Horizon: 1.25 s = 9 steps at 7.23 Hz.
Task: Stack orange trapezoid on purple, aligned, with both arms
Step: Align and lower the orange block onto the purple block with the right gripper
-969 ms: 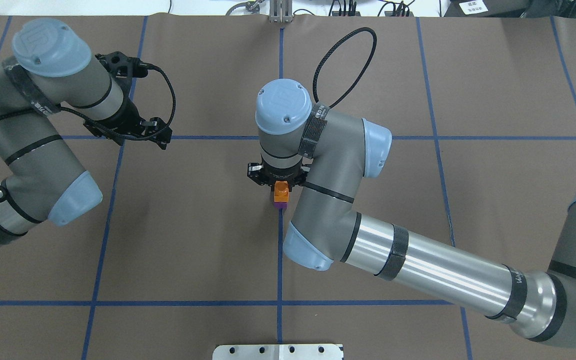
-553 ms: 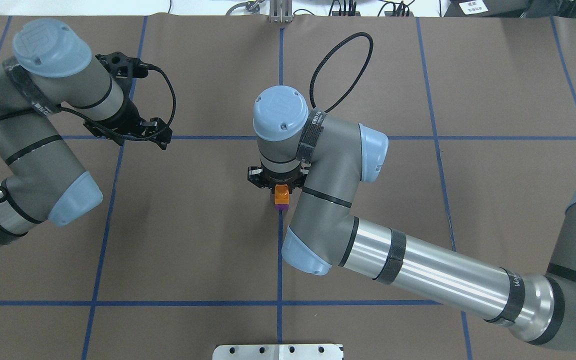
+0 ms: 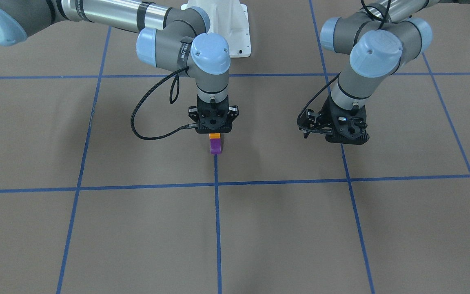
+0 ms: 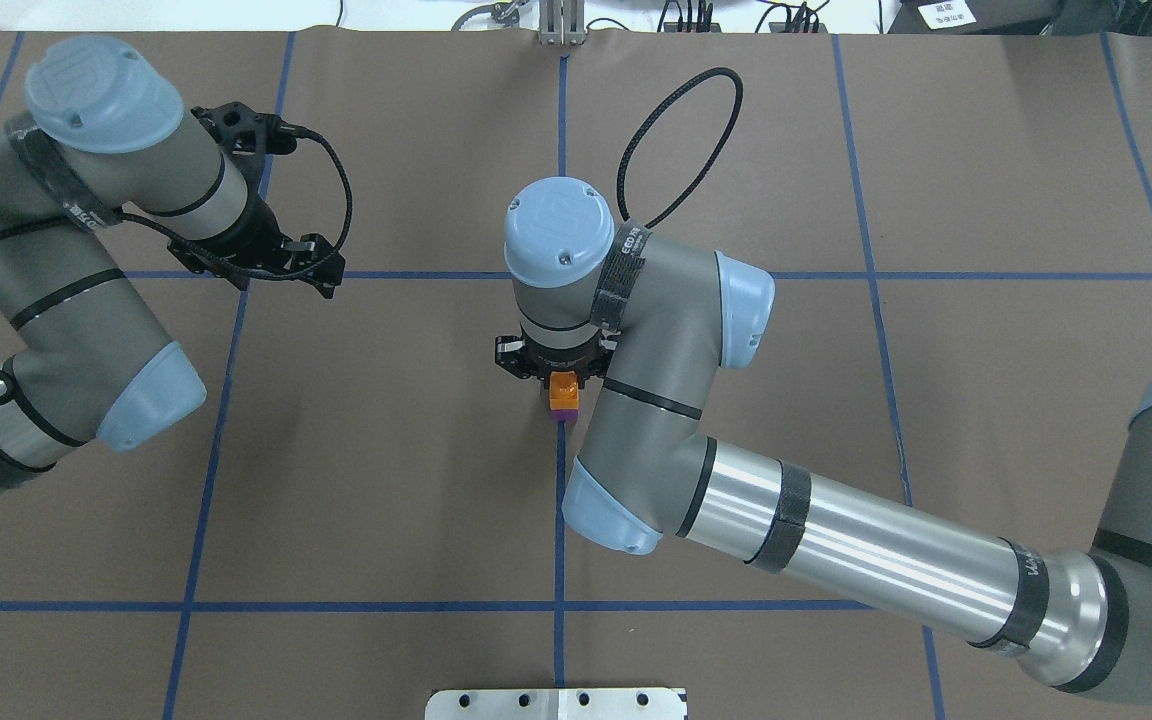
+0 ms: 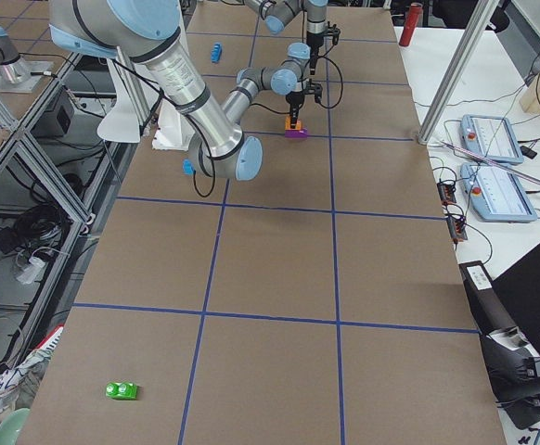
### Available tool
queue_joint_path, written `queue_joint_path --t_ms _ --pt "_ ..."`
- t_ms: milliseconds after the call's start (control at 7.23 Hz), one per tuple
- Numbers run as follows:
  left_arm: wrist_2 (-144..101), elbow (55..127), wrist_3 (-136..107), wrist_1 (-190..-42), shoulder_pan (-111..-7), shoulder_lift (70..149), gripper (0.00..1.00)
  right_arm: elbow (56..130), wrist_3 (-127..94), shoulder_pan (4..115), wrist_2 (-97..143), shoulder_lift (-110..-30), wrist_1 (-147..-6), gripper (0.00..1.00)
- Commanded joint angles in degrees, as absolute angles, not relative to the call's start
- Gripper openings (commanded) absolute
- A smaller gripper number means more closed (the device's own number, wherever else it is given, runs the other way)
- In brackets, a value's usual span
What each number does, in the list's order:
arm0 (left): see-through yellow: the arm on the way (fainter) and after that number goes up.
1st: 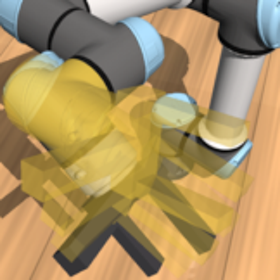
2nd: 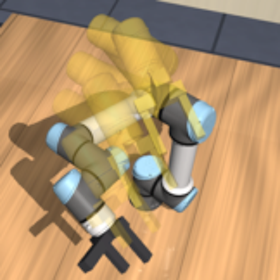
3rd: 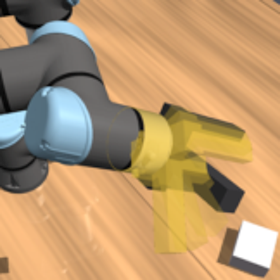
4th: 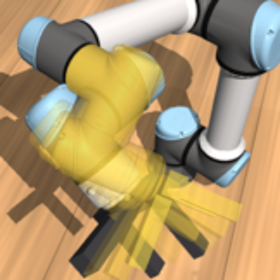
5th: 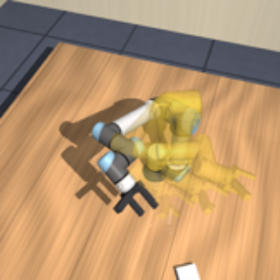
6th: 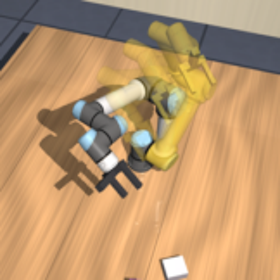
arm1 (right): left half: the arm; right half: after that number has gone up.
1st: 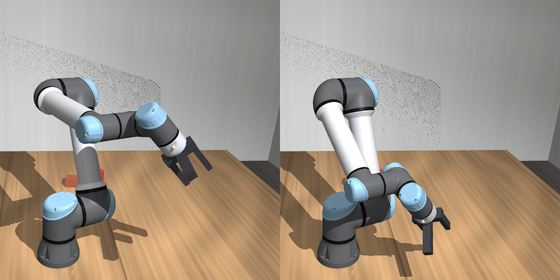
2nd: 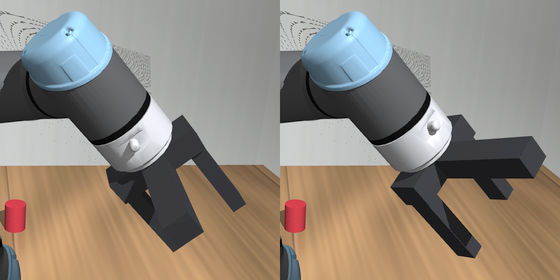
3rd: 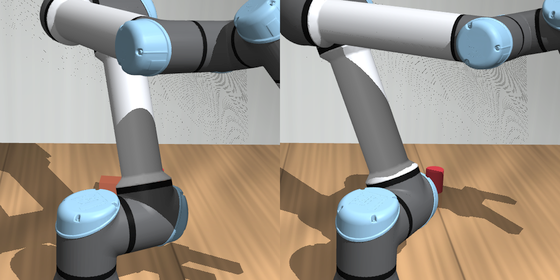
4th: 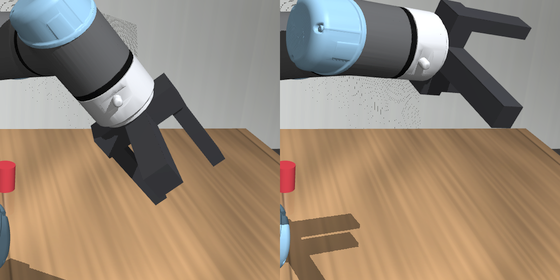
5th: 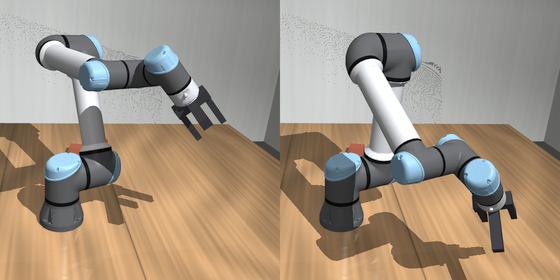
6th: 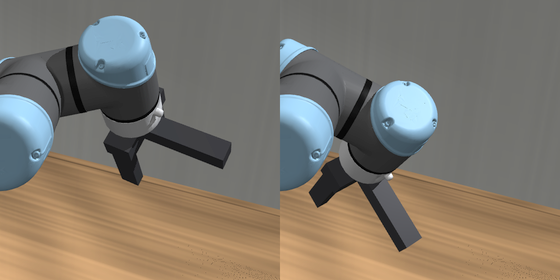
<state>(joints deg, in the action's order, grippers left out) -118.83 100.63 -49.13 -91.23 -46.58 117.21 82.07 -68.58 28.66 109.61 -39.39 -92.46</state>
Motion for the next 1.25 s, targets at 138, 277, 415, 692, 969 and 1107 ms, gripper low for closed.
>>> queue_joint_path --t_ms 138,277,415,692,969,1107 --pt "-118.65 101.16 -49.22 -91.14 -46.58 117.25 1.00 82.00 -68.47 28.48 109.60 -39.46 -91.85 0.00" --pt "-118.65 101.42 -49.22 -91.06 -46.58 117.16 1.00 81.91 -68.47 28.30 109.60 -39.64 -90.45 0.00" --pt "-118.65 101.51 -49.22 -91.05 -46.58 117.16 1.00 81.91 -68.47 28.30 109.60 -39.64 -90.09 0.00" --pt "-118.65 101.77 -50.80 -91.06 -46.41 117.25 1.00 81.74 -69.34 27.78 109.60 -39.64 -90.09 0.99" --pt "-118.56 101.69 -50.80 -91.14 -46.41 117.25 1.00 81.74 -68.38 27.95 109.69 -39.81 -90.00 1.00" --pt "-118.56 101.78 -50.80 -91.06 -46.41 117.25 1.00 82.26 -68.47 28.82 110.38 -39.47 -90.00 1.00"
